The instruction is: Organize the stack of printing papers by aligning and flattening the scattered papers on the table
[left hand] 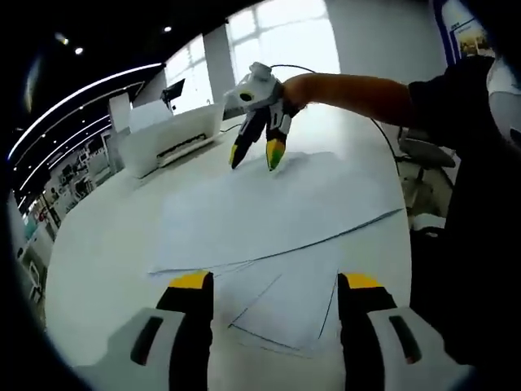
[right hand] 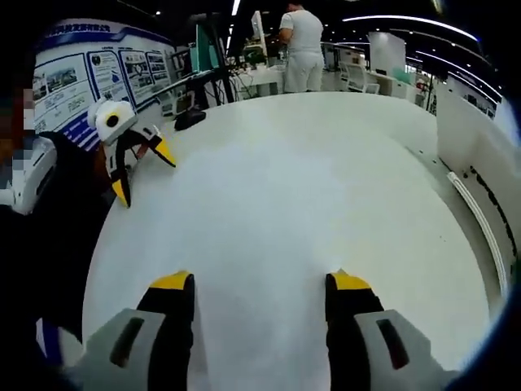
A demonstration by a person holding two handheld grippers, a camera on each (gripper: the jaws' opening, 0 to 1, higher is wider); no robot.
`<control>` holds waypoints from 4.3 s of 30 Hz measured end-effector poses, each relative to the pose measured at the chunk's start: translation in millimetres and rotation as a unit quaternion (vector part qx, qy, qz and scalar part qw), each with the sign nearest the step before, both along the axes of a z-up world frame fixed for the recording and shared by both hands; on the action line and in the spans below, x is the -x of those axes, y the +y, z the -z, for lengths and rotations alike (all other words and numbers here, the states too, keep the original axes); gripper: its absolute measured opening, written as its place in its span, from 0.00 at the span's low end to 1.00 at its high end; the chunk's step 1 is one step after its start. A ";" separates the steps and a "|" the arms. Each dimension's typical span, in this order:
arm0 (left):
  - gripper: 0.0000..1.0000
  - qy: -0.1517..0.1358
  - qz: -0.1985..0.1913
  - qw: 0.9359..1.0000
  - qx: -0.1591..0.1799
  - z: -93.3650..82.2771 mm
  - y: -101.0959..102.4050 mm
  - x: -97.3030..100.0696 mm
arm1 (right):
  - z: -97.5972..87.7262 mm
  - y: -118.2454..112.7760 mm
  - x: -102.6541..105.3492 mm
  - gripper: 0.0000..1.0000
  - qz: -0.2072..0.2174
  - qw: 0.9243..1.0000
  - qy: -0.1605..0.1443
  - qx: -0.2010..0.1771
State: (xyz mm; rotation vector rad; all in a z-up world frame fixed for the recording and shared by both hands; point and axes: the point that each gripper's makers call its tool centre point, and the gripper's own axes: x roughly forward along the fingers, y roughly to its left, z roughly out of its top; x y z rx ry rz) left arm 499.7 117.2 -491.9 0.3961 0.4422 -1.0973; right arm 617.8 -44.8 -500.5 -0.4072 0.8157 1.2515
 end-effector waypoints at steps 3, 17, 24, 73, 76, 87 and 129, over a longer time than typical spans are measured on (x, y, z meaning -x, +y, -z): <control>0.64 0.007 0.001 1.000 0.002 1.3 -1.4 1.1 | -0.2 0.4 -0.4 0.60 -0.007 1.000 0.009 0.012; 0.63 0.012 0.006 1.000 0.007 2.9 -1.7 0.7 | -6.7 8.9 8.9 0.41 -0.056 0.995 0.082 -0.005; 0.63 0.011 0.007 1.000 0.008 2.6 -1.7 0.4 | -18.3 22.4 20.5 0.39 -0.070 0.981 0.163 -0.081; 0.77 0.073 -0.132 0.949 0.276 -39.4 29.7 -83.7 | -78.9 -3.9 61.5 0.00 -0.081 0.989 -0.079 -0.096; 0.61 0.093 -0.101 0.946 0.294 -46.3 22.5 -77.9 | -80.8 -5.4 66.6 0.00 -0.089 0.988 -0.090 -0.089; 0.30 0.124 -0.058 0.937 0.320 -58.1 16.9 -63.7 | -86.4 -12.4 72.5 0.00 -0.095 0.986 -0.115 -0.081; 0.09 -0.087 0.153 0.952 0.252 -108.5 -45.0 15.5 | -111.8 -3.5 131.4 0.00 -0.181 0.921 -0.345 -0.021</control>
